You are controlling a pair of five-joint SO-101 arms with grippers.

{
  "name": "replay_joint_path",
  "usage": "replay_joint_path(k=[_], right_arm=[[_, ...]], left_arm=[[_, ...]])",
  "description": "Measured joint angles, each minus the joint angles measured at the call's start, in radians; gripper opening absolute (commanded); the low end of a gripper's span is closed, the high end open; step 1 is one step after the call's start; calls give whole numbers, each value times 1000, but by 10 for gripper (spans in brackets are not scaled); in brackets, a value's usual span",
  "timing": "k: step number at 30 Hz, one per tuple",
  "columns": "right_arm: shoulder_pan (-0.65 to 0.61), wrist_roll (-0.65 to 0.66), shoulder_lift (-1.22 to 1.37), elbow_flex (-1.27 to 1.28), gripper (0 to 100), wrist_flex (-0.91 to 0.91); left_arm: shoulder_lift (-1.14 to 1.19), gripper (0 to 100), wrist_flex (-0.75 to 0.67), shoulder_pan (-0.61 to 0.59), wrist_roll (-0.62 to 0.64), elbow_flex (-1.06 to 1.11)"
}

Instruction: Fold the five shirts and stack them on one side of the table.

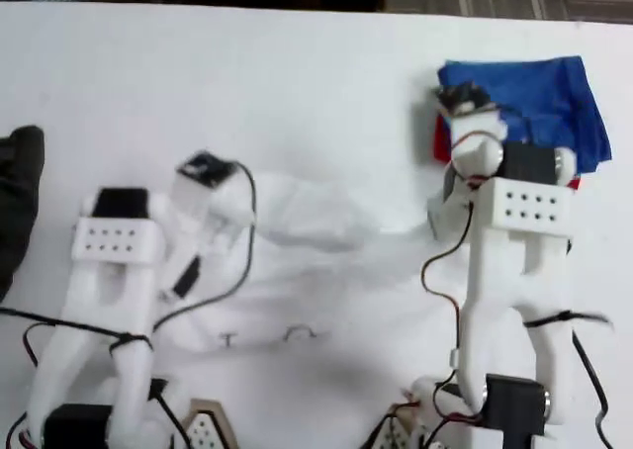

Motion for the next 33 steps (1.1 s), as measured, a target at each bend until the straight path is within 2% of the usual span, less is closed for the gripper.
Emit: replay_joint_path(k=[5, 11, 15, 20, 23, 27, 33], right_arm=[[0, 83, 0, 203, 19, -74], [2, 118, 0, 239, 19, -95], [6, 120, 0, 239, 19, -110], [87, 124, 0, 241, 19, -117], [164, 189, 0, 244, 19, -117], [264, 278, 0, 247, 19, -117], [359, 374, 0, 247, 19, -117]], left_arm=[[0, 43, -37, 21, -25, 89], [0, 239, 3, 21, -158, 81], [0, 263, 78, 21, -235, -31], [0, 263, 92, -57, -247, -235], [0, 263, 3, -63, -207, -233], [0, 263, -203, -40, -135, -78], [0, 263, -483, 140, -44, 184]])
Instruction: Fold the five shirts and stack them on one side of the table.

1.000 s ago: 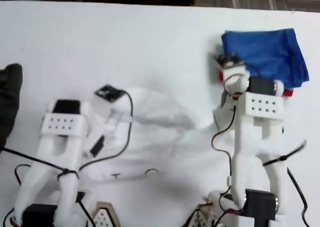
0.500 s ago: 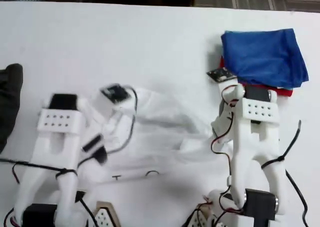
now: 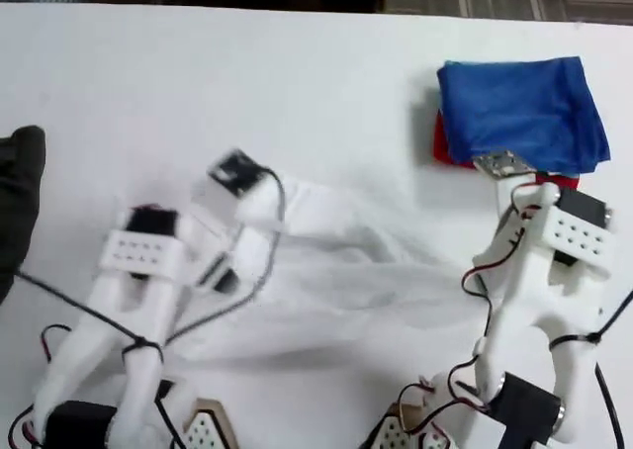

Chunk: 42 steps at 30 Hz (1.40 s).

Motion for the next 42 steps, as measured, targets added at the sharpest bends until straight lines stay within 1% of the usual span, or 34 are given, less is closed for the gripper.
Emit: replay_joint_path(k=[2, 5, 8, 11, 13, 17, 22, 24, 26, 29, 31, 37, 42], right_arm=[[25, 25, 0, 0, 19, 0], [63, 54, 0, 0, 19, 0], [95, 83, 0, 0, 19, 0], [114, 97, 0, 0, 19, 0], [118, 100, 0, 0, 19, 0], [118, 100, 2, 0, 19, 0], [118, 100, 3, 0, 19, 0], [118, 100, 3, 0, 19, 0], [118, 100, 3, 0, 19, 0], [118, 100, 3, 0, 19, 0], [118, 100, 3, 0, 19, 0], [118, 100, 3, 0, 19, 0], [118, 100, 3, 0, 19, 0]], left_arm=[[0, 263, -43, 46, 15, 41], [0, 263, -60, 89, 15, 89], [0, 263, -57, 94, -32, 135], [0, 263, -6, 87, -114, 140], [0, 263, 38, 57, -140, 138], [0, 263, 126, 17, -153, 81], [0, 263, 270, 17, -155, -51], [0, 263, 301, -3, -155, -112], [0, 263, 302, -43, -155, -155], [0, 263, 253, -97, -155, -166], [0, 263, 213, -107, -155, -143], [0, 263, 124, -64, -158, 20], [0, 263, -57, -81, -160, 137]])
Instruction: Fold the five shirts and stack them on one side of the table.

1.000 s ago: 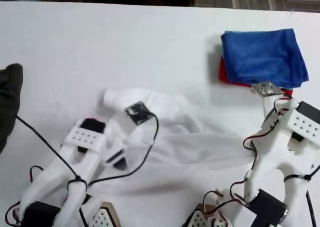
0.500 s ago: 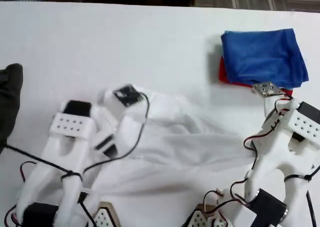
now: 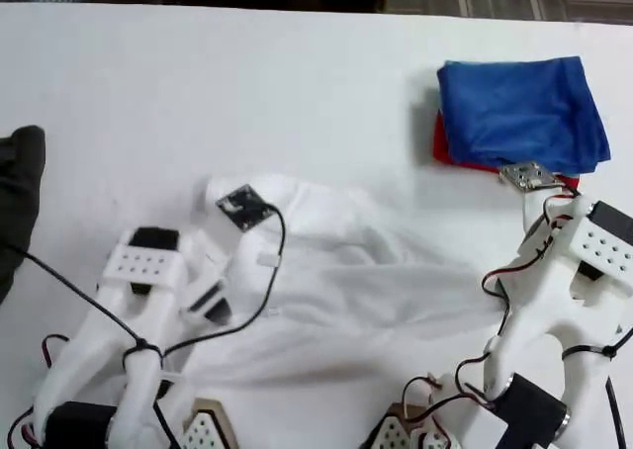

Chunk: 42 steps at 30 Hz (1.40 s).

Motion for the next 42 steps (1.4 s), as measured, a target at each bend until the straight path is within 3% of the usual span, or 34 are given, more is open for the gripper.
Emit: replay_joint_path(k=[6, 12, 17, 26, 31, 37, 42], right_arm=[[0, 0, 0, 0, 19, 0], [0, 0, 0, 0, 19, 0], [0, 0, 0, 0, 19, 0], [-5, -2, 0, 0, 19, 0], [-124, -107, 0, 0, 19, -69], [-310, -279, 0, 0, 19, -186], [-411, -316, 0, 0, 19, -196]], left_arm=[[5, 245, -101, -15, 0, 11], [161, 14, -97, 28, 5, -37], [319, 27, -14, 37, 18, -196], [370, 26, 75, 0, 55, -532], [480, 25, 95, -86, 55, -746], [669, 29, 216, -121, 55, -961], [730, 162, 345, -129, 58, -1071]])
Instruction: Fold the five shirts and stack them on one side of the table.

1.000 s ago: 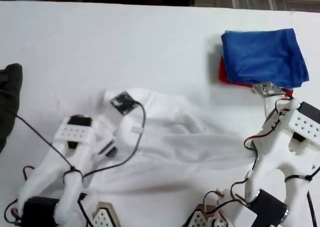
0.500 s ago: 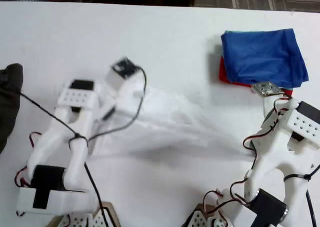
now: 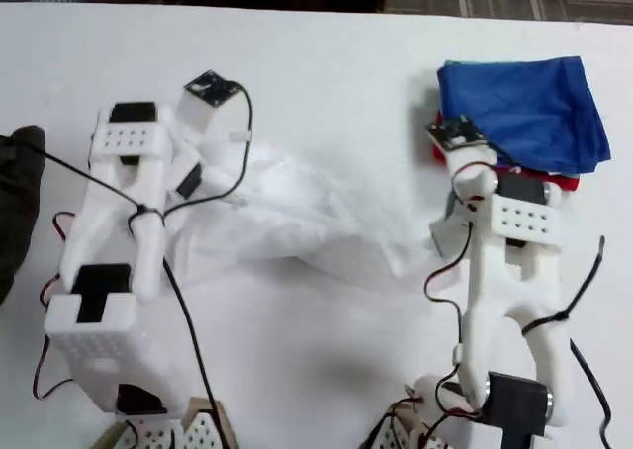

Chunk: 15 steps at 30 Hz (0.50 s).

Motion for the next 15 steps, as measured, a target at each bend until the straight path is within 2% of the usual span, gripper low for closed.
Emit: replay_joint_path(k=[3, 9, 12, 15], right_arm=[[-3, -2, 0, 2, 19, 0], [38, -2, 0, 2, 19, 0], [74, -2, 0, 2, 19, 0], [98, 25, 0, 2, 19, 0]], left_arm=[[0, 233, 103, -6, 2, -80], [-2, 214, 336, 38, 2, -169], [-2, 214, 347, 94, 2, -141], [5, 214, 275, 135, 2, -51]])
